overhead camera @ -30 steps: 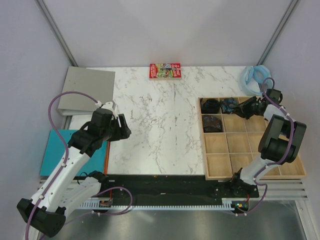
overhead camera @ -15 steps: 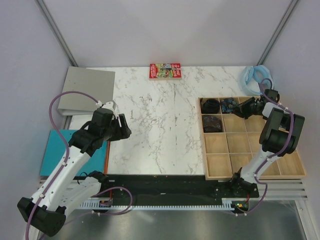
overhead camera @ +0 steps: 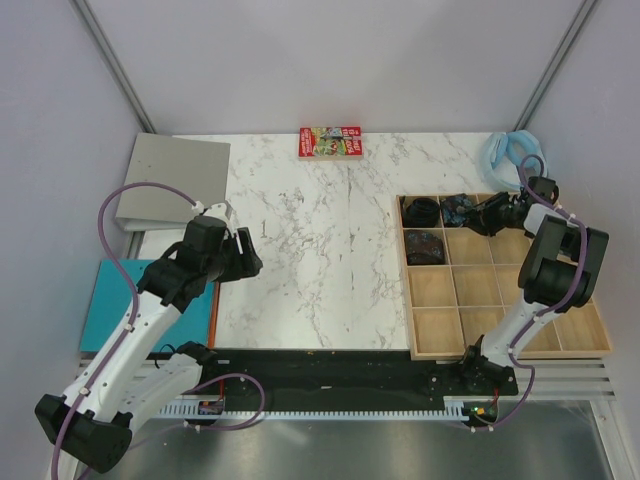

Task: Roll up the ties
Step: Place the tie in the storage box.

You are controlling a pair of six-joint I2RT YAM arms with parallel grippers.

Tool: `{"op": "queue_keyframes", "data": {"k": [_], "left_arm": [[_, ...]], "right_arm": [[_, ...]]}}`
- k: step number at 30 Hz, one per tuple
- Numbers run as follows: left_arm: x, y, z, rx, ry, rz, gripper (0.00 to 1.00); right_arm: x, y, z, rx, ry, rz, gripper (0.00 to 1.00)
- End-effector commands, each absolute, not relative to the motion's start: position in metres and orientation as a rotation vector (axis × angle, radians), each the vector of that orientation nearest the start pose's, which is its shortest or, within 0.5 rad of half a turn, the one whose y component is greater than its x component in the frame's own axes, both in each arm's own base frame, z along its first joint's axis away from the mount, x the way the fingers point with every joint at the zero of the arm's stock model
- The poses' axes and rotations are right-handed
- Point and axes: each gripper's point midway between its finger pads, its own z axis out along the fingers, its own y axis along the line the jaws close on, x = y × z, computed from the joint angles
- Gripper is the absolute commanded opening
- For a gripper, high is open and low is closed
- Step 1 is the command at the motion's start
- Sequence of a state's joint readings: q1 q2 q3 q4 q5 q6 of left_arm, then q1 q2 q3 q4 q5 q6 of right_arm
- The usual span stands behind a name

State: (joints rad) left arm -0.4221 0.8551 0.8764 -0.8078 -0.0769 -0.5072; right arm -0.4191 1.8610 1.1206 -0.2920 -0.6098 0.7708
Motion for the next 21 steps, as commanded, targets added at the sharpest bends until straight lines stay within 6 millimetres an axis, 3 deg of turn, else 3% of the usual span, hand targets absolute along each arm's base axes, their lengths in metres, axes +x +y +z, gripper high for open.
{"op": "queue_keyframes", "data": {"k": [1,8,13,21], "left_arm": [[0.222,-0.102,0.177,-0.109,2.351,-0.341,0.72],[0.223,-0.103,0.178,-0.108,2.349,-0.346,0.72],[0.223,-0.102,0.177,-0.110,2.347,-0.341,0.72],[0.221,-0.102,0.182,-0.109,2.329,-0.352,0.72]], "right_arm": [[0.417,-0.056,0.072,1.202,2.233,0.839,0.45],[0.415,-0.057,0.100,1.164,2.205,0.817,0.70],[0.410,-0.059,0.113,1.162,2.198,0.777,0.98],[0.395,-0.062,0.129,1.153,2.208,0.699,0.98]]}}
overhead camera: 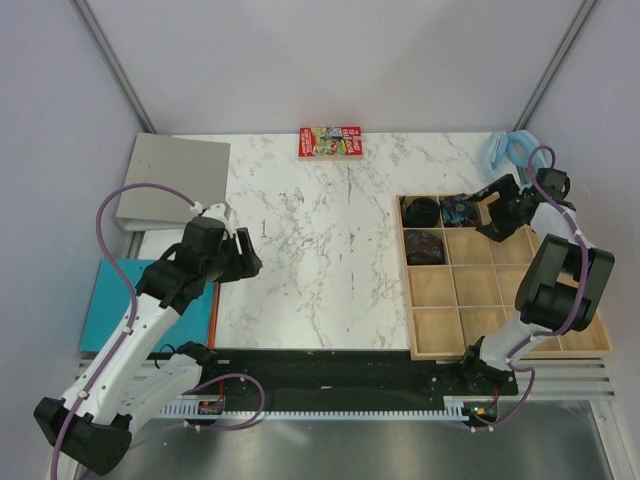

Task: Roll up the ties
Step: Place the tie in the storage box, then reset both arms

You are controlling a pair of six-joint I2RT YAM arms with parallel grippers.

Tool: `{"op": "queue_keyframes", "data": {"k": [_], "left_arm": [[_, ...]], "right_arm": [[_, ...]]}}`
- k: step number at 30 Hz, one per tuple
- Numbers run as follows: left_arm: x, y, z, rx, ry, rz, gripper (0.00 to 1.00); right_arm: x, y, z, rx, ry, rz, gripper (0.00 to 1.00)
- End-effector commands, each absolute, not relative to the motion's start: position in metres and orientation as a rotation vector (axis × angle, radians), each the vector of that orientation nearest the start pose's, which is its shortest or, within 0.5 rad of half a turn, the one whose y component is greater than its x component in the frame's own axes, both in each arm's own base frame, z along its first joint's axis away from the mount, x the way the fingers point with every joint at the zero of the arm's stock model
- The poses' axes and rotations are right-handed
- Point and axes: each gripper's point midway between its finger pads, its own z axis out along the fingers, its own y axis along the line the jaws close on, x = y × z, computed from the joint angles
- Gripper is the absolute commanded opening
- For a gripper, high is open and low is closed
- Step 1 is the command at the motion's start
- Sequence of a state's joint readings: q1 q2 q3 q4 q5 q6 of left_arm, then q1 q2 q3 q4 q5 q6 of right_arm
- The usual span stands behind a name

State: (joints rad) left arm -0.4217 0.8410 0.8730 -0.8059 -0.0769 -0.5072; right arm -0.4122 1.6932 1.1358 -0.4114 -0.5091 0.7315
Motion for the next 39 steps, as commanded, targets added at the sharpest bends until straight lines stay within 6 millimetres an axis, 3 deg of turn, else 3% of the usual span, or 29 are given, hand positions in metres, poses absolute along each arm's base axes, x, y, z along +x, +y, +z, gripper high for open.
{"op": "queue_keyframes", "data": {"k": [1,18,24,33,39], "left_arm": [[0.221,-0.102,0.182,-0.109,2.329,-0.353,0.72],[0.220,-0.103,0.188,-0.105,2.307,-0.370,0.72],[0.219,-0.103,0.188,-0.103,2.305,-0.375,0.72],[0.219,-0.103,0.191,-0.103,2.293,-0.380,0.72],[0.219,-0.102,0.191,-0.106,2.289,-0.377,0.72]], "right_arm": [[0.394,-0.063,0.135,1.143,2.200,0.689,0.98],[0.370,-0.066,0.168,1.108,2.170,0.575,0.98],[0.366,-0.065,0.191,1.072,2.130,0.565,0.98],[0.365,-0.046,0.253,0.912,2.009,0.659,0.98],[0.372,0.005,0.312,0.636,1.928,0.805,0.98]]}}
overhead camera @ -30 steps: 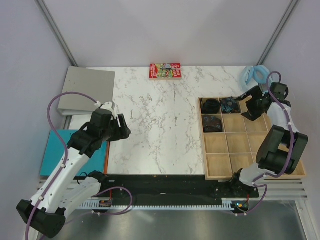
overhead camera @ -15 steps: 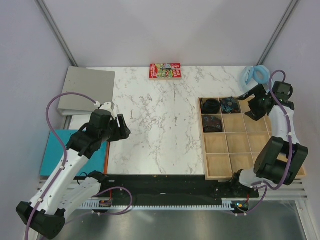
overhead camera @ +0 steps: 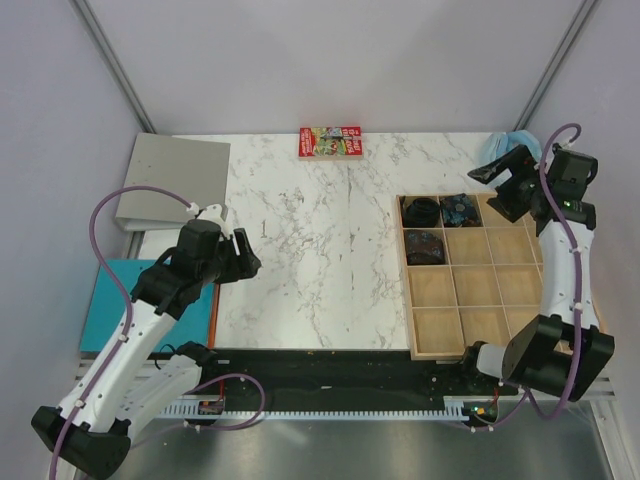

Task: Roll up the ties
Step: Reset both arms

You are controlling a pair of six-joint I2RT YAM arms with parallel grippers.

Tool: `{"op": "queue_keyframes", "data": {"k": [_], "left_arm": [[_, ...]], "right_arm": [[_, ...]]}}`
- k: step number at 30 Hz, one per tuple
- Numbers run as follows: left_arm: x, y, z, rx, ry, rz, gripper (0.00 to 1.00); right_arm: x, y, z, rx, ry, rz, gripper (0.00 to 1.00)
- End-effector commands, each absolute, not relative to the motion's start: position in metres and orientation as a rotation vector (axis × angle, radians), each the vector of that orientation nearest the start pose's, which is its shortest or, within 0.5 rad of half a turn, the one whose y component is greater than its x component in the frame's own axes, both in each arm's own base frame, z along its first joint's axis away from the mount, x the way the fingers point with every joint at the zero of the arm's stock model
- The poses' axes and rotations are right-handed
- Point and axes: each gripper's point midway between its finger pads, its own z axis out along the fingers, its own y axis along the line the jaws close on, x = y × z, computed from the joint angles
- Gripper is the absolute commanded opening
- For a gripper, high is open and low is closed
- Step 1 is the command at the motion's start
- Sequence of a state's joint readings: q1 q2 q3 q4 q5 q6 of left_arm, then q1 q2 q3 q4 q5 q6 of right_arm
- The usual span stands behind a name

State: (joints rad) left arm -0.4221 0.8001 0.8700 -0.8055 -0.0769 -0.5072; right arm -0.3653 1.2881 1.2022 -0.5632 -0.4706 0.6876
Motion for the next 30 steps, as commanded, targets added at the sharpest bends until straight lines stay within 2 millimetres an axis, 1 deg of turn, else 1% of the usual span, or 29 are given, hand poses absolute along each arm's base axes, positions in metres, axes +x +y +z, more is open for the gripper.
{"op": "queue_keyframes", "data": {"k": [1,2,3,4,5,7,8,9,11,12,14,17,20,21,22,24,25,28,30], "left_arm": [[0.219,-0.102,0.191,-0.106,2.287,-0.377,0.72],[0.219,-0.102,0.191,-0.108,2.289,-0.377,0.71],[0.219,-0.102,0.192,-0.109,2.284,-0.378,0.72],[0.219,-0.102,0.192,-0.109,2.283,-0.376,0.72],[0.219,-0.102,0.191,-0.109,2.285,-0.376,0.72],[0.220,-0.101,0.192,-0.114,2.280,-0.371,0.72],[0.219,-0.101,0.192,-0.114,2.282,-0.370,0.72],[0.219,-0.100,0.192,-0.117,2.280,-0.370,0.71],[0.219,-0.099,0.192,-0.119,2.276,-0.367,0.71],[0.219,-0.100,0.193,-0.119,2.273,-0.370,0.71],[0.219,-0.099,0.194,-0.123,2.268,-0.368,0.71],[0.219,-0.098,0.195,-0.126,2.259,-0.367,0.71],[0.220,-0.098,0.195,-0.127,2.254,-0.367,0.71],[0.220,-0.099,0.195,-0.128,2.256,-0.369,0.71],[0.220,-0.099,0.195,-0.126,2.258,-0.369,0.71],[0.221,-0.099,0.194,-0.126,2.260,-0.369,0.71],[0.222,-0.099,0.193,-0.129,2.260,-0.366,0.71],[0.222,-0.100,0.190,-0.128,2.265,-0.365,0.71],[0.224,-0.103,0.189,-0.117,2.267,-0.379,0.72]], "right_arm": [[0.372,0.012,0.319,0.602,1.917,0.826,0.98],[0.370,0.031,0.325,0.534,1.922,0.885,0.98],[0.371,0.040,0.336,0.491,1.892,0.909,0.98],[0.370,0.049,0.339,0.458,1.887,0.931,0.98],[0.369,0.069,0.347,0.381,1.875,0.973,0.98],[0.365,0.089,0.351,0.310,1.865,1.006,0.98],[0.363,0.106,0.356,0.248,1.852,1.035,0.98],[0.360,0.113,0.351,0.230,1.858,1.049,0.98],[0.358,0.124,0.351,0.186,1.851,1.069,0.98],[0.351,0.137,0.347,0.147,1.866,1.097,0.98],[0.346,0.144,0.342,0.108,1.876,1.098,0.98],[0.337,0.148,0.329,0.103,1.898,1.096,0.98],[0.329,0.148,0.307,0.103,1.938,1.060,0.98],[0.326,0.148,0.297,0.106,1.956,1.052,0.98],[0.325,0.147,0.291,0.113,1.963,1.036,0.98],[0.320,0.152,0.277,0.104,1.992,1.026,0.98],[0.321,0.151,0.272,0.111,1.998,0.997,0.98],[0.314,0.172,0.257,0.052,2.038,0.981,0.98],[0.312,0.181,0.250,0.024,2.061,0.953,0.98]]}}
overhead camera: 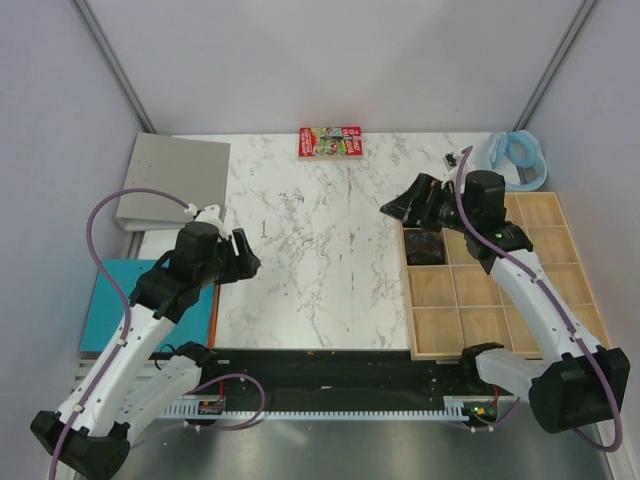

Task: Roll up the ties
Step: Reset both arms

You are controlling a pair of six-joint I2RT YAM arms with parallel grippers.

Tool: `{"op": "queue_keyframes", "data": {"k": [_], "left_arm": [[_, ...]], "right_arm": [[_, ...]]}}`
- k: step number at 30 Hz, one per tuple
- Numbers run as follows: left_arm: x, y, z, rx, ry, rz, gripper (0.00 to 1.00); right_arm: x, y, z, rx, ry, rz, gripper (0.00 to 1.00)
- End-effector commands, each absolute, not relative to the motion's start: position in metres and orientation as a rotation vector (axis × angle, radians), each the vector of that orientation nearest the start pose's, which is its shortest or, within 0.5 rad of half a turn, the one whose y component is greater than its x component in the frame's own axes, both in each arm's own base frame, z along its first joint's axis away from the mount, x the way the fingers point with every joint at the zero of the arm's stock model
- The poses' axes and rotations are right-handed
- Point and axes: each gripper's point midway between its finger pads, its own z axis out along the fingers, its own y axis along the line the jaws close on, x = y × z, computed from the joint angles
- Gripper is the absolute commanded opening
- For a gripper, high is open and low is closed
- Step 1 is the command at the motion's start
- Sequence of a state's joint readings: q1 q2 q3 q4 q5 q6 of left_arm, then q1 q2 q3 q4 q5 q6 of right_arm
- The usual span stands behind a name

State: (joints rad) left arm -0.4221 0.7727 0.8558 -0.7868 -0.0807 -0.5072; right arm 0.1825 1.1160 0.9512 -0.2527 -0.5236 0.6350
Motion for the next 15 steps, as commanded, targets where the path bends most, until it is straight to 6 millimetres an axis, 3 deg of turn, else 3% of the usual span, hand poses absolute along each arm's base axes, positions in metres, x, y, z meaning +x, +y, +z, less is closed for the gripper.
{"op": "queue_keyframes", "data": {"k": [1,4,5,7,8,15], "left_arm": [[0.224,-0.103,0.190,-0.116,2.266,-0.381,0.72],[0.225,-0.104,0.191,-0.109,2.264,-0.385,0.72],[0.225,-0.104,0.192,-0.105,2.262,-0.389,0.72],[0.223,-0.106,0.193,-0.094,2.258,-0.405,0.72],[0.223,-0.107,0.195,-0.084,2.256,-0.408,0.72],[0.224,-0.106,0.194,-0.087,2.254,-0.399,0.72]], "right_arm": [[0.310,0.186,0.247,0.010,2.069,0.940,0.98],[0.303,0.206,0.240,-0.055,2.082,0.869,0.98],[0.292,0.223,0.237,-0.115,2.091,0.870,0.98],[0.290,0.229,0.231,-0.135,2.094,0.796,0.98],[0.279,0.245,0.227,-0.193,2.106,0.798,0.98],[0.246,0.280,0.208,-0.296,2.056,0.700,0.98]]}}
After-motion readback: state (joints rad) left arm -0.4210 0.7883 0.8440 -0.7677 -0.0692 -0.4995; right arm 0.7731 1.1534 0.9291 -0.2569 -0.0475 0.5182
